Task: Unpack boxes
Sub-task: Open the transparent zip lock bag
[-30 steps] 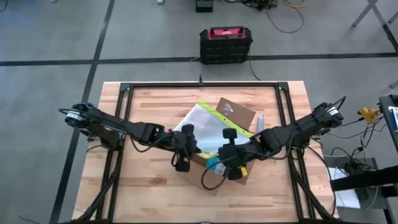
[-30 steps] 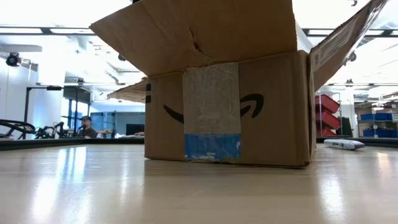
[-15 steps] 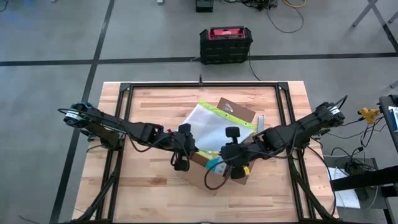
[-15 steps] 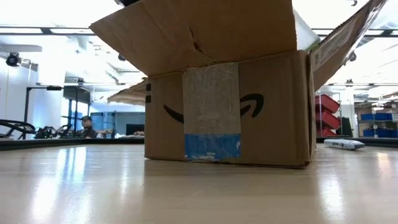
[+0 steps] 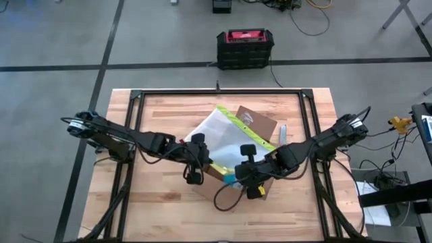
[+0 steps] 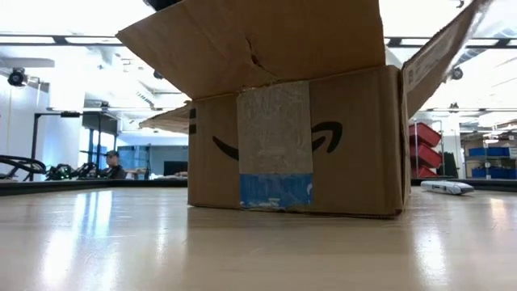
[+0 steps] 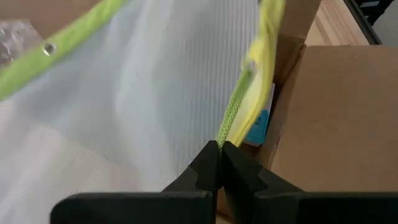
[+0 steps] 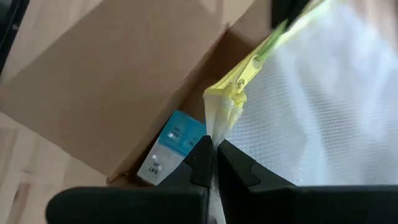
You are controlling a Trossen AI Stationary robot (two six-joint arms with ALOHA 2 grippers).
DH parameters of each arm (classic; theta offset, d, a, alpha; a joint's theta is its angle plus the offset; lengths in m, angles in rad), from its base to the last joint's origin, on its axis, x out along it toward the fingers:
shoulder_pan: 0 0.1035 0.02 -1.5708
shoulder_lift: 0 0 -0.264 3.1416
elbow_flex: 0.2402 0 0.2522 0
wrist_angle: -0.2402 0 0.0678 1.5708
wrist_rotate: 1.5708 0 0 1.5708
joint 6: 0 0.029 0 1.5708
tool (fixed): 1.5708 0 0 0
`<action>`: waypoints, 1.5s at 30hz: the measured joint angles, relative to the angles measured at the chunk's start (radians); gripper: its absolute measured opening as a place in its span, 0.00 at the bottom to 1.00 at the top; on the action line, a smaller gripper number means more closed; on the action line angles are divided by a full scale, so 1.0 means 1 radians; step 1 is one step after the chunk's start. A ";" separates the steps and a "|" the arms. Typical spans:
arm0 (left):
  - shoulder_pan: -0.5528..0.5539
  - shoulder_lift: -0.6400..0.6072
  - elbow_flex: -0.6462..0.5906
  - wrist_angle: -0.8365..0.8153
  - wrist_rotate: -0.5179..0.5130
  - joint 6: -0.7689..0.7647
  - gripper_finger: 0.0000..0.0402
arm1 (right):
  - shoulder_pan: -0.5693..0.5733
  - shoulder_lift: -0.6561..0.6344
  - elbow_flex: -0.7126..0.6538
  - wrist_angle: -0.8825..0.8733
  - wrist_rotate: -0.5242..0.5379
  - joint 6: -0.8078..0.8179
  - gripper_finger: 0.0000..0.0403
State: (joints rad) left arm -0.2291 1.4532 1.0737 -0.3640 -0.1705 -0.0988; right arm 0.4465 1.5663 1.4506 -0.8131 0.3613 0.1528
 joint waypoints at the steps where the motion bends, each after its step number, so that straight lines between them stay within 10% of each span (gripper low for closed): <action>1: 0.000 0.000 -0.013 0.010 0.002 -0.013 0.00 | 0.006 -0.014 0.000 0.005 0.023 0.000 0.00; 16: 0.000 -0.021 -0.094 0.129 -0.017 -0.066 0.00 | 0.018 -0.001 -0.001 0.019 -0.049 0.047 0.02; 32: 0.000 -0.066 -0.057 0.179 -0.011 -0.041 0.00 | 0.015 0.226 -0.001 0.301 0.220 -0.245 0.47; 38: -0.002 -0.075 -0.057 0.179 -0.003 -0.041 0.00 | 0.001 0.282 -0.001 0.337 0.370 -0.282 0.37; 45: -0.003 -0.079 -0.061 0.158 -0.003 -0.041 0.00 | -0.003 0.275 -0.001 0.386 0.361 -0.280 0.03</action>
State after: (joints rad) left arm -0.2321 1.3739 1.0125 -0.2058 -0.1739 -0.1397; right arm 0.4431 1.8417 1.4494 -0.4271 0.7222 -0.1270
